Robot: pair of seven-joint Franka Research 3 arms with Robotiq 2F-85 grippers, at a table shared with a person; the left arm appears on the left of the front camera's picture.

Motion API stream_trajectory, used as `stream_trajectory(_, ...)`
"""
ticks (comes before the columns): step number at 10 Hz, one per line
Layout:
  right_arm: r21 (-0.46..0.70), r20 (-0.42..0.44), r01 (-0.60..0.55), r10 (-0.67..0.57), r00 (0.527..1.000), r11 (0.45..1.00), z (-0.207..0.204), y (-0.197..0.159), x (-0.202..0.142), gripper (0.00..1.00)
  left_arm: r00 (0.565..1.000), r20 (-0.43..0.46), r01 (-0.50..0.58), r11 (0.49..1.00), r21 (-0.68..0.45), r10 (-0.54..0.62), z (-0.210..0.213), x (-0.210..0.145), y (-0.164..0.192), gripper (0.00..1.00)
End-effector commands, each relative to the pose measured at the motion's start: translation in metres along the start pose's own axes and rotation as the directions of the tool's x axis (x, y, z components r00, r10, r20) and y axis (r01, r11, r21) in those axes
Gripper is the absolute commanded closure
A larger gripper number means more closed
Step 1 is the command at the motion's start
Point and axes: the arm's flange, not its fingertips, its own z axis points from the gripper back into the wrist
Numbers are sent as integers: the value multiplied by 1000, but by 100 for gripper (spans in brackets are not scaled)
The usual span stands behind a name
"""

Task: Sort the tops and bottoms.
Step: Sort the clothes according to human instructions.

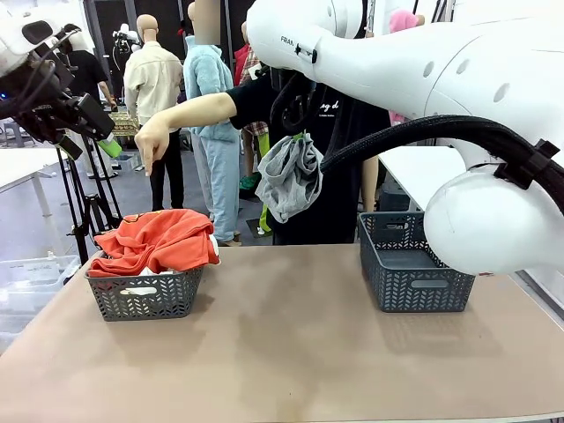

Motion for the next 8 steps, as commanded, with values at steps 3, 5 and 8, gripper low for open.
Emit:
stream_trajectory(3,30,165,-96,90,982,995,1,10,9,100,1000,-5,-7,1000,-5,7,1,-2,0,12)
stream_trajectory(5,68,360,-271,230,904,960,1,21,49,100,1000,-5,-7,1000,-5,7,1,-2,0,12)
stream_trajectory(8,109,445,-423,337,830,899,-8,57,110,100,1000,-5,-7,1000,-5,7,1,-2,0,12)
